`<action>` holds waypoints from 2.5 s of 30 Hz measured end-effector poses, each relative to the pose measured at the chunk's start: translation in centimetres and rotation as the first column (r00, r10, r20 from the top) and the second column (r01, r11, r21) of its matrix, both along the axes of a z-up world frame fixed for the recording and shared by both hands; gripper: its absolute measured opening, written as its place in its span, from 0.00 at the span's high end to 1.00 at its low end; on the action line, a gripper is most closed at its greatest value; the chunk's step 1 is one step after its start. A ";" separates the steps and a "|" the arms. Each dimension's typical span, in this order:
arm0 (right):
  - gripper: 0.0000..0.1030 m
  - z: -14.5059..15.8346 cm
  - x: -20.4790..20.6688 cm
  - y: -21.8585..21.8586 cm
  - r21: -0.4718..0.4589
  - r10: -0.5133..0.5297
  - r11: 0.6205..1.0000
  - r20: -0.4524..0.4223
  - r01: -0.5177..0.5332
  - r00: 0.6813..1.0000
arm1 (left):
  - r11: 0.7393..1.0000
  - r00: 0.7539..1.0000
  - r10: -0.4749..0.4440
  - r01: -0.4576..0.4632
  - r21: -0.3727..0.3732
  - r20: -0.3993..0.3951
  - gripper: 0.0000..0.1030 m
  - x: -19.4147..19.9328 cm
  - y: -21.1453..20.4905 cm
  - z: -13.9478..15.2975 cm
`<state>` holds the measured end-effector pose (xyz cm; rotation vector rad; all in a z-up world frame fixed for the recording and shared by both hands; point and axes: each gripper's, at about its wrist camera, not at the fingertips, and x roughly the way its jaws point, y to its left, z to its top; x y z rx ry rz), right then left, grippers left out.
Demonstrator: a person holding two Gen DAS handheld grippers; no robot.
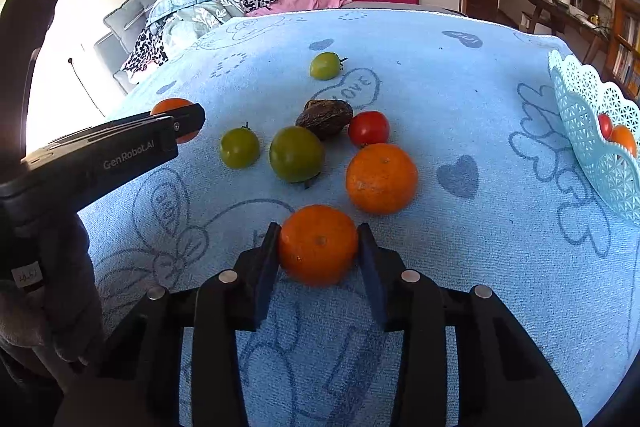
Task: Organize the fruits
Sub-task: 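Carry the orange and tangerine over the basket with both tools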
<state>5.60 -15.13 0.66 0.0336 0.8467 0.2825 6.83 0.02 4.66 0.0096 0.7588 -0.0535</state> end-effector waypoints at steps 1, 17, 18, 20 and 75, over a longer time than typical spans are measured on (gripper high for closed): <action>0.62 0.0 0.0 0.0 0.001 0.000 1.000 0.000 0.000 1.000 | 1.000 1.000 0.000 0.000 -0.001 0.000 0.62 0.0 0.0 0.0; 0.62 0.4 -0.6 -0.7 0.042 -0.007 0.999 0.013 0.006 1.000 | 1.000 1.000 -0.006 0.006 -0.005 -0.005 0.62 0.0 -0.2 -0.3; 0.62 0.4 -0.6 -0.7 0.042 -0.007 0.999 0.015 0.007 1.000 | 1.000 1.000 -0.006 0.006 -0.006 -0.004 0.62 0.0 -0.2 -0.3; 0.62 0.5 -0.7 -0.8 0.043 -0.010 0.999 0.018 0.009 1.000 | 1.000 1.000 -0.007 0.007 -0.010 -0.002 0.62 0.0 -0.2 -0.3; 0.62 7.8 -2.5 -18.6 0.154 -0.443 0.895 0.197 0.419 0.875 | 0.960 0.948 -0.279 0.279 0.018 0.153 0.62 -2.2 -11.6 4.9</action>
